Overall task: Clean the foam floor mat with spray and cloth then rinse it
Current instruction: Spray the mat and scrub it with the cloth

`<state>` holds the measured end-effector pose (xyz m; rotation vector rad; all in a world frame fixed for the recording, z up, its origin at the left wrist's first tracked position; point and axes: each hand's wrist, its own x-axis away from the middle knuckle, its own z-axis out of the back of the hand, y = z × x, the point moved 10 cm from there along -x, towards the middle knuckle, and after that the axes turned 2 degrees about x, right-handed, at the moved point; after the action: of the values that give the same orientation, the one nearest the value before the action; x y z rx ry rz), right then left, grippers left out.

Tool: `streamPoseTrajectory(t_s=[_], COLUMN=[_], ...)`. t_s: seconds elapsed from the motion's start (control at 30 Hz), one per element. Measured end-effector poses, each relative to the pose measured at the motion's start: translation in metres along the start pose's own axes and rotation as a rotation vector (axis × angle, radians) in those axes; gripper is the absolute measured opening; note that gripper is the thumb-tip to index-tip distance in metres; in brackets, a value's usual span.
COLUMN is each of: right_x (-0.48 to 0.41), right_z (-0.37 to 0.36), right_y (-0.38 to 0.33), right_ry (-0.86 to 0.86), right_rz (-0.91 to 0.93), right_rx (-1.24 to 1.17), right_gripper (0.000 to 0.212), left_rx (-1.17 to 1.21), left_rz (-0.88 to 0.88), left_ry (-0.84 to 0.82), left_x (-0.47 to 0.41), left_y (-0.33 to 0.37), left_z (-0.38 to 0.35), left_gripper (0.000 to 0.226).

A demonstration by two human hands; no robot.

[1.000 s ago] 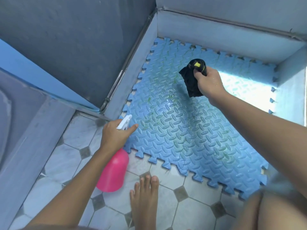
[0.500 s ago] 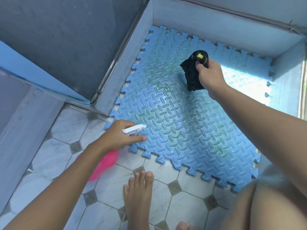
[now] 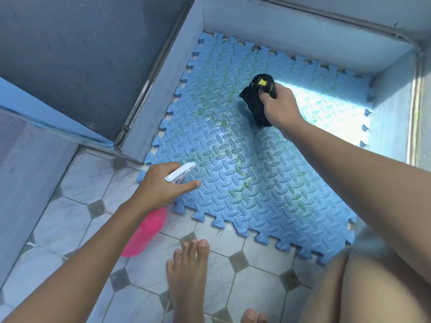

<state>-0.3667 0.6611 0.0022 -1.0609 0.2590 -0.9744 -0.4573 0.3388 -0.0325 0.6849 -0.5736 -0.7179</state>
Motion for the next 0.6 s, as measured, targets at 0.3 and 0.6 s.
streamPoseTrajectory(t_s=[0.3,0.6], right_x=[0.001,0.007], right_z=[0.003,-0.004], right_y=[0.001,-0.003], right_ry=[0.03,0.006], right_rz=[0.022,0.093], right_rx=[0.004,0.069], right_gripper=[0.024,0.019], left_rx=[0.022,-0.076], left_rz=[0.012,0.07], left_ry=[0.078,0.119], left_x=[0.0,0.005], left_y=[0.007,-0.007], left_z=[0.007,0.009], left_gripper=[0.061,0.065])
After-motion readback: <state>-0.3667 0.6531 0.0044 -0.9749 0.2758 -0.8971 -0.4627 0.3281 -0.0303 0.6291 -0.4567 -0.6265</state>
